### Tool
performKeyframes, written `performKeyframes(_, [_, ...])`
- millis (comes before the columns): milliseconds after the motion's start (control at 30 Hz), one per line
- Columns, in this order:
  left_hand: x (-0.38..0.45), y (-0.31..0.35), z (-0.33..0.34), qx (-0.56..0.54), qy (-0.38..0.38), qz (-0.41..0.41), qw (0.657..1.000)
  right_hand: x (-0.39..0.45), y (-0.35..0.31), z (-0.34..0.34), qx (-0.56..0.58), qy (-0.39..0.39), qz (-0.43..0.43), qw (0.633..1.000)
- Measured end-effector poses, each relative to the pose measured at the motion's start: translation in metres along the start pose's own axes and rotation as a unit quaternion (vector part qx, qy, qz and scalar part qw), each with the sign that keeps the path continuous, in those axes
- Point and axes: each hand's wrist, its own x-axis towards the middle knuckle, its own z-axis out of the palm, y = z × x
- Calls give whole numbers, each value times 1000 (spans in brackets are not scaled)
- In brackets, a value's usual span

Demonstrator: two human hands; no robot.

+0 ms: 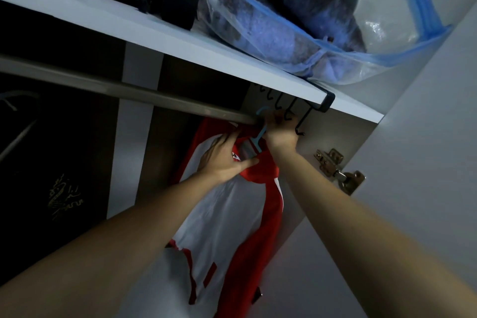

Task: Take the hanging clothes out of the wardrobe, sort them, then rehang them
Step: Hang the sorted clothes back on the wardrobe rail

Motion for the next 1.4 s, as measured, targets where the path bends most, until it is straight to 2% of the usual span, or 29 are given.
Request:
performKeyframes(200, [7,-7,13,2,-35,-41,999,7,10,5,-16,-1,-5,1000])
performKeyframes(333, [8,-17,23,20,-63,-67,996,7,24,10,-87,0,-79,993])
performKeyframes(400, [10,-16,26,19,-72,-64,995,8,26,7,-187,-19,-179,966])
performKeyframes(467, [12,-13,30,19,-76,-65,995,6,28,1,-287,-47,-269,918])
performKeyframes(533, [14,-11,35,16,-80,-65,995,5,29,-8,-357,-48,-286,888])
performKeyframes(600, [16,-8,40,21,-96,-62,993,4,31,-15,-381,-10,-288,878])
performKeyframes(700, [17,-1,44,38,-113,-57,991,4,38,-19,-443,43,-326,834])
performKeyframes(733, [17,1,44,41,-114,-57,991,3,38,-19,-451,44,-323,831])
performKeyframes(833, [12,1,39,50,-122,-62,989,-3,37,-21,-454,18,-304,837])
performKeyframes(1000, [-9,0,9,22,-123,-125,984,-41,22,-40,-385,-62,-227,892])
performKeyframes(1200, [-70,40,-42,158,-133,-124,970,-98,16,-86,-333,-138,-179,916])
performKeyframes(1400, [-145,126,-90,281,-61,-119,950,-141,-16,-149,-282,-184,-150,929])
